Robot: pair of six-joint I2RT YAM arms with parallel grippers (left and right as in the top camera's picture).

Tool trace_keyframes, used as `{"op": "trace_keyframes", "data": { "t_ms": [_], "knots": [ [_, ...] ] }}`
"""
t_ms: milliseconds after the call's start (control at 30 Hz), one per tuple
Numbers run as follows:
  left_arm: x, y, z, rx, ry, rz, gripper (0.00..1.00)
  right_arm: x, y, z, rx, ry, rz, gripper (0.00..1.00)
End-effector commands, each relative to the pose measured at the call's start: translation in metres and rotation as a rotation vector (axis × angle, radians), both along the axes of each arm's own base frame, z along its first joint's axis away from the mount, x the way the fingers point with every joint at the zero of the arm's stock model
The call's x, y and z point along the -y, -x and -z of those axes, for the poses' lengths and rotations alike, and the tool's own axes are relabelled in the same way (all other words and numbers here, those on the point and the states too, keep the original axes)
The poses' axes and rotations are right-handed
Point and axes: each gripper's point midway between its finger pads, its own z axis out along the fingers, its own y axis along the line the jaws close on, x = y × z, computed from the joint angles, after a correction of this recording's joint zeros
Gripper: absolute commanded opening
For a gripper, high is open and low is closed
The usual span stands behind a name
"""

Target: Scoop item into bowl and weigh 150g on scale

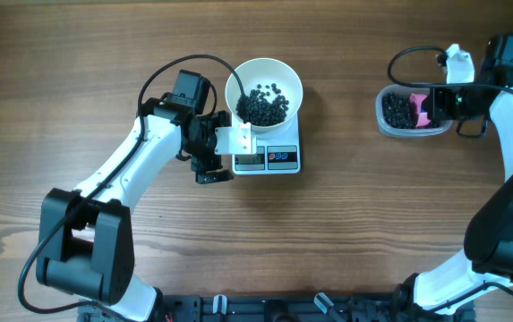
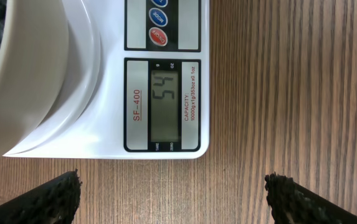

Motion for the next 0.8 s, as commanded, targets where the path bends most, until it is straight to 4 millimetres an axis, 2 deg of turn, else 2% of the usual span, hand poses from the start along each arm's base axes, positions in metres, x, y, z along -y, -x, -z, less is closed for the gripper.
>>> {"op": "trace_keyframes", "data": {
  "t_ms": [0, 133, 200, 300, 333, 433, 500, 700, 767],
  "knots": [
    [0.001, 0.004, 0.005, -0.017, 0.012, 0.018, 1.0, -0.012, 0.012, 0.024, -0.097, -0.089, 0.04, 0.04],
    [0.001, 0.004, 0.005, -0.017, 0.012, 0.018, 1.0, -0.005, -0.014, 0.017, 0.002, -0.081, 0.091, 0.04],
    [0.001, 0.004, 0.005, -0.017, 0.012, 0.018, 1.0, -0.003, -0.02, 0.017, 0.015, -0.091, 0.127, 0.04],
    [0.001, 0.004, 0.005, -0.017, 0.012, 0.018, 1.0, -0.005, -0.012, 0.02, -0.043, -0.135, 0.212, 0.04],
    [0.001, 0.004, 0.005, -0.017, 0.012, 0.018, 1.0, -0.009, -0.001, 0.023, -0.106, -0.162, 0.258, 0.04],
    [0.001, 0.004, 0.005, -0.017, 0.012, 0.018, 1.0, -0.021, 0.019, 0.026, -0.197, -0.21, 0.257, 0.04],
    [0.001, 0.004, 0.005, -0.017, 0.012, 0.018, 1.0, -0.025, 0.019, 0.024, -0.196, -0.237, 0.249, 0.04],
    [0.001, 0.004, 0.005, -0.017, 0.012, 0.018, 1.0, -0.012, -0.023, 0.013, -0.004, -0.202, 0.233, 0.04],
    [0.001, 0.004, 0.005, -0.017, 0.012, 0.018, 1.0, -0.013, -0.02, 0.015, -0.02, -0.207, 0.237, 0.04]
  ]
}}
